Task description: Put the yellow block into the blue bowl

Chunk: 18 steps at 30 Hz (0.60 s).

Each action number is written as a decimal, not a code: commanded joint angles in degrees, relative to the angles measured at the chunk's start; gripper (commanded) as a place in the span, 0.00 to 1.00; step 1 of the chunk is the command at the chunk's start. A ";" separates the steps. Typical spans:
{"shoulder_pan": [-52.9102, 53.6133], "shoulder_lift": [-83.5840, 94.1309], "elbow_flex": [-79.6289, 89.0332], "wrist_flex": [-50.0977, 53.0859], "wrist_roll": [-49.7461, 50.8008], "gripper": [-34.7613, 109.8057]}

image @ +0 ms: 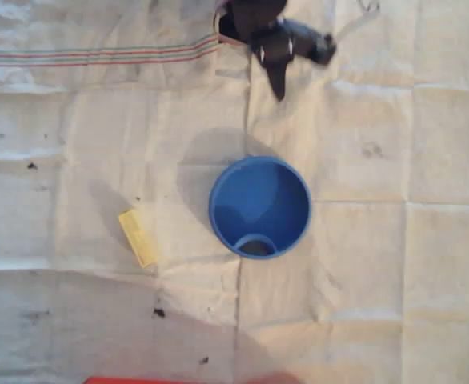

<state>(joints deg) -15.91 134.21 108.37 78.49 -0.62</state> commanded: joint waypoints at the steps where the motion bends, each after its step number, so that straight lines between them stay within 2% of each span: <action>1: 7.91 -17.40 -20.48 2.90 0.88 0.24; 9: 16.61 -37.00 -44.30 7.29 0.88 0.24; 18: 21.01 -54.05 -57.83 7.03 0.79 0.24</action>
<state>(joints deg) 3.52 82.44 58.45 85.87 -0.62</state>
